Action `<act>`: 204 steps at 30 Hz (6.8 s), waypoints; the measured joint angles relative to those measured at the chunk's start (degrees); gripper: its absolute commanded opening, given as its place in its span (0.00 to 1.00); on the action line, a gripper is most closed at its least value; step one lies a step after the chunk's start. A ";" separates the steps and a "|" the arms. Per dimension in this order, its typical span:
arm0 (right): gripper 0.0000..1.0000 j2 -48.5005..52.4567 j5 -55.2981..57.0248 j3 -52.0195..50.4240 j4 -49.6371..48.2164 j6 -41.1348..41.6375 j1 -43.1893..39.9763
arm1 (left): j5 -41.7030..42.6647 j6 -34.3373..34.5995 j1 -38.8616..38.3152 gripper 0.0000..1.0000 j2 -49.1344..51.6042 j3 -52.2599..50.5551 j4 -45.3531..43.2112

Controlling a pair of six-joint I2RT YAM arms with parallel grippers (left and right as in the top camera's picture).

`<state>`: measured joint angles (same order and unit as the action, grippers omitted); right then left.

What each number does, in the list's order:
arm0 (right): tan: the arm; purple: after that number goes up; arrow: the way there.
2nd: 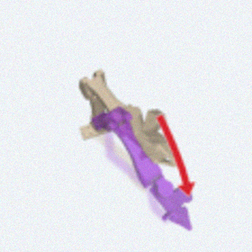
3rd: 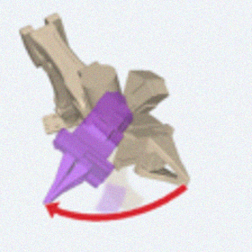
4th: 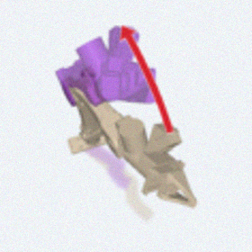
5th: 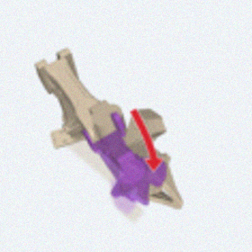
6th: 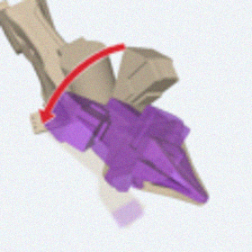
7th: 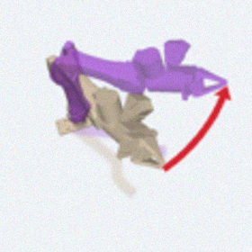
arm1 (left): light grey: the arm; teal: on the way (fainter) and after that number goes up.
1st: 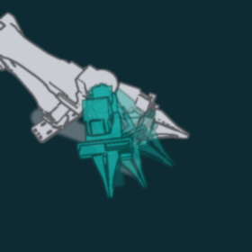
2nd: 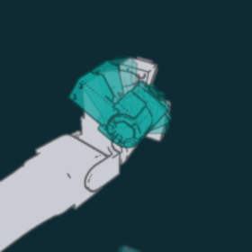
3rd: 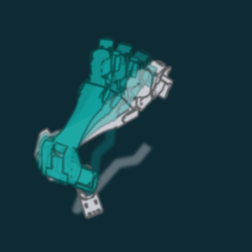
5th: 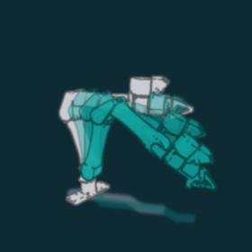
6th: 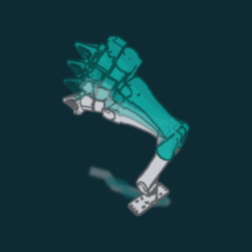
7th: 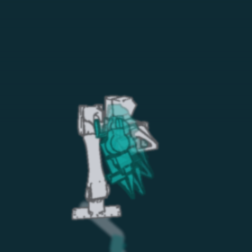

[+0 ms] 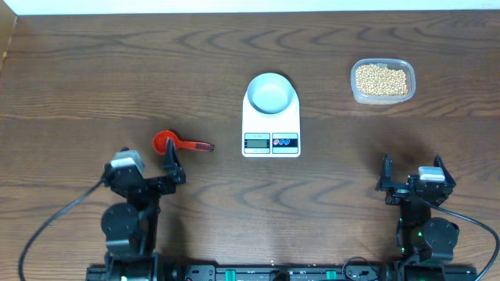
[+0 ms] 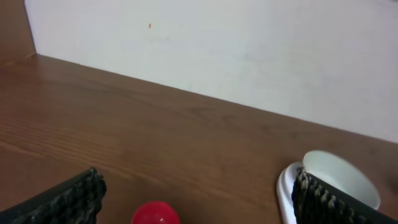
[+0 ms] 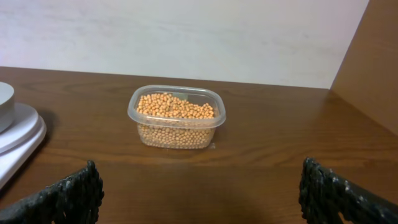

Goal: Scoop item into bowl and weigh 50g on scale

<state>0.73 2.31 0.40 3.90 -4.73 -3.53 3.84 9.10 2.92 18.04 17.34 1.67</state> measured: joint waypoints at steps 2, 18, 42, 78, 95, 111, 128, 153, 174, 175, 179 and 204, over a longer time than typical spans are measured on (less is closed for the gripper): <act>0.99 0.00 0.07 0.00 0.00 0.00 0.00 | -0.15 1.73 0.00 0.98 3.61 3.23 1.40; 0.99 0.00 0.07 0.00 -0.02 0.00 0.00 | -0.57 12.09 0.00 0.98 30.60 32.22 23.15; 0.99 0.00 0.07 0.00 0.00 0.00 0.00 | 0.09 13.66 0.00 0.98 36.79 32.30 24.46; 0.99 0.00 0.07 0.00 -0.02 0.00 0.00 | -10.03 43.36 0.00 0.58 63.58 32.30 30.42; 0.99 0.00 0.09 0.00 -0.02 0.00 0.00 | -10.16 46.47 0.00 0.34 77.88 32.30 21.88; 0.99 0.00 0.07 0.00 -0.02 0.00 0.00 | -10.19 47.52 0.00 0.07 79.25 32.41 21.57; 0.99 0.00 0.07 0.00 0.00 0.00 0.00 | -6.80 43.34 0.00 0.07 77.40 32.41 17.14; 0.99 0.00 0.07 0.00 0.00 0.00 0.00 | -20.52 56.76 -6.32 0.07 56.11 32.41 18.40; 0.99 0.76 -16.39 -0.02 -10.38 0.15 0.00 | -21.73 57.16 -8.57 0.07 56.11 32.41 14.75; 0.99 1.18 -17.07 -0.02 -11.82 0.15 0.00 | -21.70 57.16 -8.87 0.07 56.11 32.41 14.78; 0.99 4.66 -18.49 -0.02 -17.99 1.27 0.00 | -21.73 57.16 -10.34 0.07 56.11 32.41 14.75; 0.99 55.30 -38.73 27.15 -22.77 16.35 -0.04 | -21.07 58.47 -16.48 0.08 56.11 32.41 12.33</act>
<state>56.03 -36.42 27.55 -18.87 11.62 -3.57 -17.23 67.57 -13.56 74.15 49.76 14.00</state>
